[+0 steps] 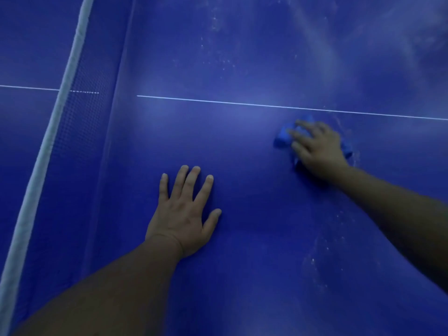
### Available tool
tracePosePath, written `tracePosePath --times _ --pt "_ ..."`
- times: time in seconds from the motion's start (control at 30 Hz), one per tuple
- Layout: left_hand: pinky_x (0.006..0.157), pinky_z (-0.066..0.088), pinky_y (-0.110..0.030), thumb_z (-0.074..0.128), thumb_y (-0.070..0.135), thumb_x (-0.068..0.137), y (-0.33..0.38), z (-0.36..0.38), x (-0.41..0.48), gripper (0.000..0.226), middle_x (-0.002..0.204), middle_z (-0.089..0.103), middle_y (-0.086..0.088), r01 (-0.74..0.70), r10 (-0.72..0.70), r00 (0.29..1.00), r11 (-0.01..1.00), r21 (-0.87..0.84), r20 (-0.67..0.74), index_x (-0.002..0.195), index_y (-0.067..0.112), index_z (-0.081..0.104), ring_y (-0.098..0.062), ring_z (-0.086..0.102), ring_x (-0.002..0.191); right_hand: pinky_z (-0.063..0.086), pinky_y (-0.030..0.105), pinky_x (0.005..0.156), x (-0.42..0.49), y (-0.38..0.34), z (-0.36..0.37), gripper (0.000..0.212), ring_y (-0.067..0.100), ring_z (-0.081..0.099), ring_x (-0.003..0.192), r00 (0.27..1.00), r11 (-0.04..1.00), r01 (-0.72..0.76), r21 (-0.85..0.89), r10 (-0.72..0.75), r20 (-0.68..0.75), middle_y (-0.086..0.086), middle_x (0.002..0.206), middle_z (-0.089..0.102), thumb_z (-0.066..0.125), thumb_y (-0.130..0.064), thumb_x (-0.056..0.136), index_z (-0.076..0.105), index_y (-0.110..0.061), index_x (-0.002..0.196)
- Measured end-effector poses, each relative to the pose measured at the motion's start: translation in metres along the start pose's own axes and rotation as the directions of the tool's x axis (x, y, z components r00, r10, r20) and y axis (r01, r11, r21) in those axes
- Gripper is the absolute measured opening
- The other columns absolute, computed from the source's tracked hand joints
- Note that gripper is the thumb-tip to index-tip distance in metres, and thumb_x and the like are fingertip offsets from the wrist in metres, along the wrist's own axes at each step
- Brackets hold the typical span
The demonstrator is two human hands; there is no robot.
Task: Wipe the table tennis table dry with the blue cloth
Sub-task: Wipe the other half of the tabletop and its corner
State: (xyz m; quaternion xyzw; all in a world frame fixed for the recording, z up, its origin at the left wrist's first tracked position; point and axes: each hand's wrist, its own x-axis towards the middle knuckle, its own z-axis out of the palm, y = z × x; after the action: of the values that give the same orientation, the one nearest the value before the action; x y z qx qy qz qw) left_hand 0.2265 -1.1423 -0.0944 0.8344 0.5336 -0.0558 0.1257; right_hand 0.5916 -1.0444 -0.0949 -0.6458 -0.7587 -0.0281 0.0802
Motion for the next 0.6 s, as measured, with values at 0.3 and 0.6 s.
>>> tracePosePath --times 0.3,0.6 --pt "0.12 -0.011 -0.058 0.007 0.064 0.094 -0.001 -0.003 -0.002 0.077 0.167 -0.004 -0.007 0.012 -0.012 1.0 1.0 0.0 0.006 0.16 0.025 0.002 -0.026 -0.015 0.153 0.039 0.057 0.098 -0.093 -0.093 -0.008 0.036 0.046 0.05 0.125 0.881 0.878 0.46 0.131 -0.47 0.053 0.005 0.148 0.052 0.052 -0.041 0.097 0.055 -0.037 0.133" --pt "0.12 -0.011 -0.057 0.0 0.056 0.092 0.0 -0.006 -0.001 0.075 0.167 -0.005 -0.006 0.011 -0.01 1.0 0.999 -0.034 0.014 0.16 0.025 0.0 -0.026 -0.016 0.152 0.044 0.056 0.094 -0.085 -0.076 -0.002 0.034 0.045 0.056 0.12 0.879 0.878 0.473 0.07 -0.475 0.026 0.006 0.145 0.055 0.044 -0.04 0.103 0.053 -0.037 0.135"
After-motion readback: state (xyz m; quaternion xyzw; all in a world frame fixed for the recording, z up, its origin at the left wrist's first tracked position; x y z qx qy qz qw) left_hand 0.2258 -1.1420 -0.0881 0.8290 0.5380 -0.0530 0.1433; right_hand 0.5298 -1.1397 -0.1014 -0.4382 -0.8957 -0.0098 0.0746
